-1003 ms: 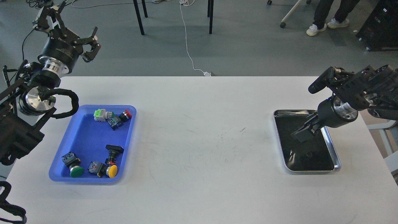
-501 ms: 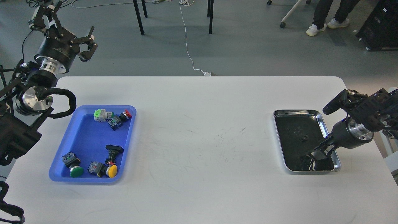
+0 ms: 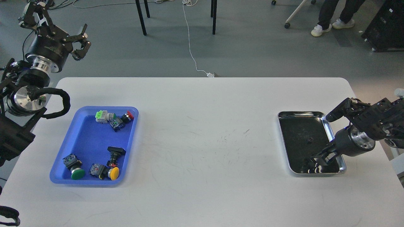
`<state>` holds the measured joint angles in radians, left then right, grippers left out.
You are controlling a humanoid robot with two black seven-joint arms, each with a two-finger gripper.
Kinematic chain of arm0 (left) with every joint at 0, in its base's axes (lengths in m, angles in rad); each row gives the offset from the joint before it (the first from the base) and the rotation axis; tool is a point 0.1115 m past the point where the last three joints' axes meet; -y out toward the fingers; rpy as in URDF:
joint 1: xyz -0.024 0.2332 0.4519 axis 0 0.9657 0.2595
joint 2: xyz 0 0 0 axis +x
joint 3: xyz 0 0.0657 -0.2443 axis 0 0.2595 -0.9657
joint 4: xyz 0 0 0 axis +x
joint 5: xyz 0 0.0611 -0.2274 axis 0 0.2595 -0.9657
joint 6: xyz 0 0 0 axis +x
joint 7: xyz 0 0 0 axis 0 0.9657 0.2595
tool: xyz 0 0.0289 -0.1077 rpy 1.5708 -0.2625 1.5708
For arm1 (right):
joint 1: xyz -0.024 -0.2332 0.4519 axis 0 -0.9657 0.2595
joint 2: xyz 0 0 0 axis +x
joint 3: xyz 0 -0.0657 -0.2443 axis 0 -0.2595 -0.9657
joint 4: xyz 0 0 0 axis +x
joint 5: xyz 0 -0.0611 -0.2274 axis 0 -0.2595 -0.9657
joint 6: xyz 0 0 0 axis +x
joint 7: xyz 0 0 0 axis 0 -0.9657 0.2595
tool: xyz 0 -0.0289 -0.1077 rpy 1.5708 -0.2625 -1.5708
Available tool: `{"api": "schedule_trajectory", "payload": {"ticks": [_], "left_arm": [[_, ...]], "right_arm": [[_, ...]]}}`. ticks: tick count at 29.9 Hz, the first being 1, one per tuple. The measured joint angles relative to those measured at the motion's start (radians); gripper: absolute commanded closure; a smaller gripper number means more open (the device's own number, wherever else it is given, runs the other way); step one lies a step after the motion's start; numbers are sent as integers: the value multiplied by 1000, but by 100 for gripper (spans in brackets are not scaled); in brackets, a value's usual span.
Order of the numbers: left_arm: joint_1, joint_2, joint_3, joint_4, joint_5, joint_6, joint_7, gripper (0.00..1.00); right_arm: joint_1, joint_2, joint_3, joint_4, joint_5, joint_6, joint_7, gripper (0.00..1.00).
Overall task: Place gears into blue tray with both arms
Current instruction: 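Lower the right gripper into the metal tray and grasp a small black gear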
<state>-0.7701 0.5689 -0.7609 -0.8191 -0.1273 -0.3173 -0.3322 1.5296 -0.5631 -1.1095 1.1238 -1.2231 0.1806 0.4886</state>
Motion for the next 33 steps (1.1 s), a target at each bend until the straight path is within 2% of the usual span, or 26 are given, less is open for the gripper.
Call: {"api": "schedule_trajectory", "payload": {"ticks": [18,25,27,33], "left_arm": [[0,16,0,0,0,0,-2,2],[0,19,0,0,0,-2,-2,2],[1,19,0,0,0,-2,-2,2],[1,19,2,0,0,-1,-2,2]], "right_arm": [[-49,38,1,-55,2,-7,0,59],[-94,39,40,-85,3,-37,0,65],[-97,40,44,-89,3,-41,0,68],[-98,39,45,-90,1,-43,0,93]]}}
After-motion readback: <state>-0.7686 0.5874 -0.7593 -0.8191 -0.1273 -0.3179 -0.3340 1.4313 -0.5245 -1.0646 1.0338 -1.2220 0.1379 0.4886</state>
